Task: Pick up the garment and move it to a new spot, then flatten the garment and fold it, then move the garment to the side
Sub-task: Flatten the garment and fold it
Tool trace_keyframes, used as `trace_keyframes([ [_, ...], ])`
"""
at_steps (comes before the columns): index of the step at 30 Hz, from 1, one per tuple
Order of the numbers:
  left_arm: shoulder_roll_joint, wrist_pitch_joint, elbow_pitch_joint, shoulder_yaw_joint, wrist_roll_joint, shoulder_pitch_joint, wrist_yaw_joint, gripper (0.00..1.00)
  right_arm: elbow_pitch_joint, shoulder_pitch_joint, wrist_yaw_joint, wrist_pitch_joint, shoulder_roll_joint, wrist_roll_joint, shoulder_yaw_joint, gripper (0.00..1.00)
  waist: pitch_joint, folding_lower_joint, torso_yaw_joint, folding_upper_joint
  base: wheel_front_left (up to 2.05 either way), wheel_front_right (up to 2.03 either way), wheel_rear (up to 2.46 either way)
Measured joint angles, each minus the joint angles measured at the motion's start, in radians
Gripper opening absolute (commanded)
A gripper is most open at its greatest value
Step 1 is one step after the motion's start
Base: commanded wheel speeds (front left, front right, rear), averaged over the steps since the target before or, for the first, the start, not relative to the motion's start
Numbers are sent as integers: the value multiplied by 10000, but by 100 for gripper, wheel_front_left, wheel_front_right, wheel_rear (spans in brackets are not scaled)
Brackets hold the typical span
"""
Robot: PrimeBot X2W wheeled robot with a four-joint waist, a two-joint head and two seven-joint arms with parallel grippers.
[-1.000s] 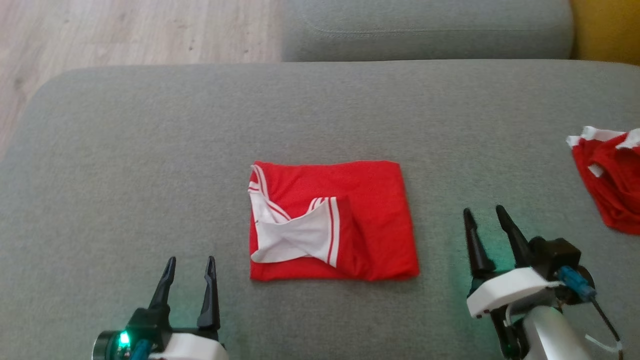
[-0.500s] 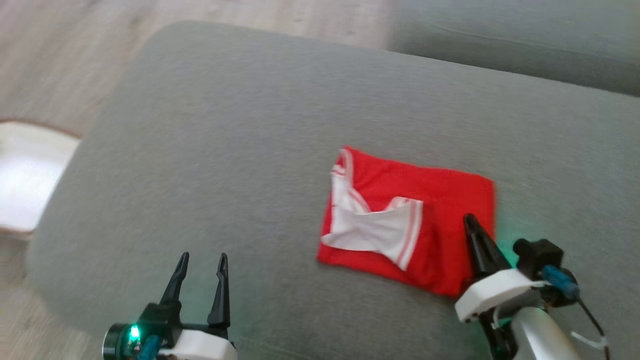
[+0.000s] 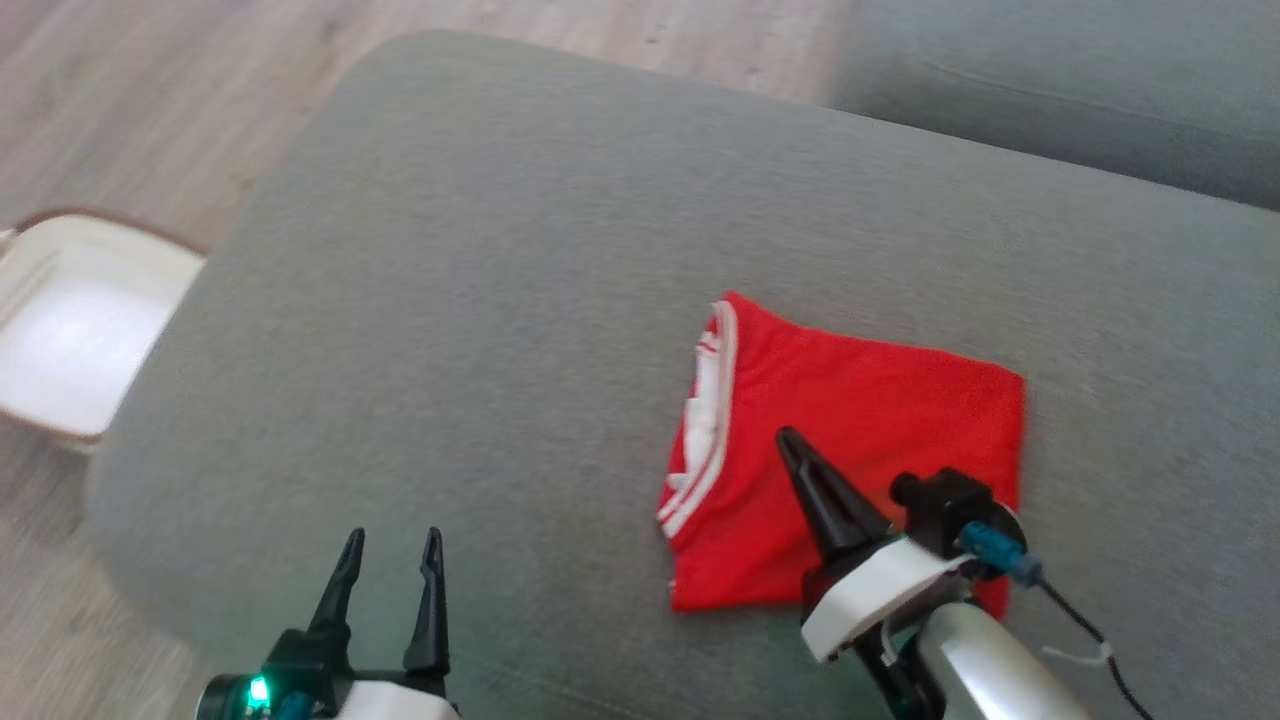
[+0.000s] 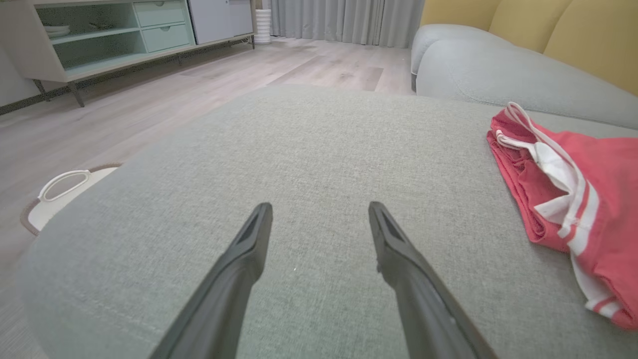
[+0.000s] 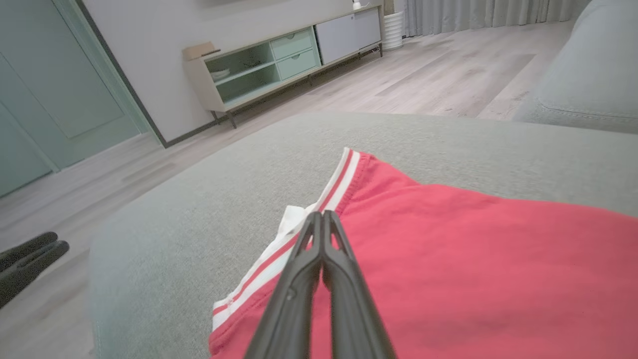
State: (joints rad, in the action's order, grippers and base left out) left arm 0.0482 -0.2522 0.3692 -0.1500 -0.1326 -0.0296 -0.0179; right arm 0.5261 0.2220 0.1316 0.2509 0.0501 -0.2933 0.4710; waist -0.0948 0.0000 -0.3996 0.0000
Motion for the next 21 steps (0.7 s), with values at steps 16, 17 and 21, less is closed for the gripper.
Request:
trace_keyframes([
  [16,-6,0,150,456,4,542,155,100,23,34,0,0,4,894,-2487,0,-27,0,3577,0,0,0,0],
  [17,-6,0,201,514,4,541,190,100,25,-19,0,0,4,928,-2543,0,-18,0,3776,0,0,0,0],
  [21,-10,0,407,575,6,539,238,100,48,-320,0,0,2,1012,-2761,0,27,0,4359,0,0,0,0],
])
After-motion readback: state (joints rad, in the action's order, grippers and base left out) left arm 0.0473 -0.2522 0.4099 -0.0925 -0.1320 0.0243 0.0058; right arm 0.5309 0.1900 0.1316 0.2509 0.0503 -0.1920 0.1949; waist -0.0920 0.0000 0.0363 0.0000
